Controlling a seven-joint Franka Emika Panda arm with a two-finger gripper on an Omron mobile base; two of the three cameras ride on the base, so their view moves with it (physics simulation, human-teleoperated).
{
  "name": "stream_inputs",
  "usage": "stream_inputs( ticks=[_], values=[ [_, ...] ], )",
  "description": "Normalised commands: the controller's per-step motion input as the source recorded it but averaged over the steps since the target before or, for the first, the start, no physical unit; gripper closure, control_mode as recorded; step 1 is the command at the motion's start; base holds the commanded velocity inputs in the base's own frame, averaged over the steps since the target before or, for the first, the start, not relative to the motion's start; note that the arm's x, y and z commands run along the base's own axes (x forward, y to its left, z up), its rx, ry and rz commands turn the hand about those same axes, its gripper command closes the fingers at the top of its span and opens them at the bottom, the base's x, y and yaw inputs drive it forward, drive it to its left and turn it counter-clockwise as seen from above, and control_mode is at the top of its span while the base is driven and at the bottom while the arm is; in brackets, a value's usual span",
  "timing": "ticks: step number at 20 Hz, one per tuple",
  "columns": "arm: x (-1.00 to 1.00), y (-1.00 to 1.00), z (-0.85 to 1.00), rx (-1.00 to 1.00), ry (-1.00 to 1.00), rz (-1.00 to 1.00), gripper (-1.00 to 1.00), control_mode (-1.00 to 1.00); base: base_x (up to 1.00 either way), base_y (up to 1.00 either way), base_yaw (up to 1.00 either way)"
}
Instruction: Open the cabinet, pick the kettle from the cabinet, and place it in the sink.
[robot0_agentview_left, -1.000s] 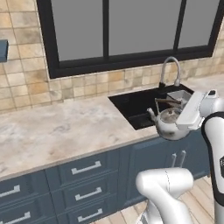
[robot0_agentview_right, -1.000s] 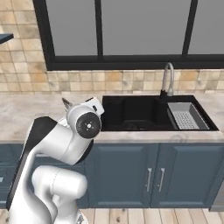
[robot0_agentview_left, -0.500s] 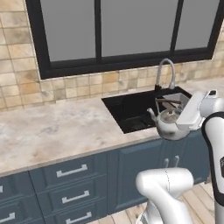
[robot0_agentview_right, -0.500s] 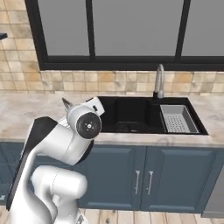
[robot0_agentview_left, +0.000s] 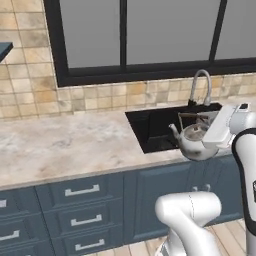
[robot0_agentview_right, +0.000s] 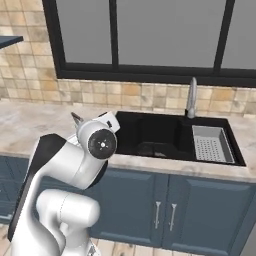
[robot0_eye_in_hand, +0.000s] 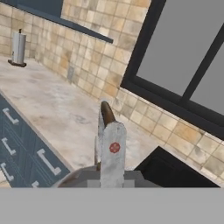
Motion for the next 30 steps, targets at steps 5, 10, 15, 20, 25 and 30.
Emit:
stream_inputs(
  ticks=[5, 10, 15, 20, 25, 30],
  values=[
    [0.0, 0.0, 0.0, 0.0, 0.0, 0.0, 1.0, 1.0, 0.35, -0.33, 0.19],
    [0.0, 0.0, 0.0, 0.0, 0.0, 0.0, 1.0, 1.0, 0.31, -0.43, 0.06],
    [0.0, 0.0, 0.0, 0.0, 0.0, 0.0, 1.0, 1.0, 0.37, -0.37, 0.07],
    [0.0, 0.0, 0.0, 0.0, 0.0, 0.0, 1.0, 1.0, 0.41, -0.32, 0.09],
    [0.0, 0.0, 0.0, 0.0, 0.0, 0.0, 1.0, 1.0, 0.33, -0.32, 0.05],
    [0.0, 0.0, 0.0, 0.0, 0.0, 0.0, 1.0, 1.0, 0.29, -0.29, 0.0]
  ],
)
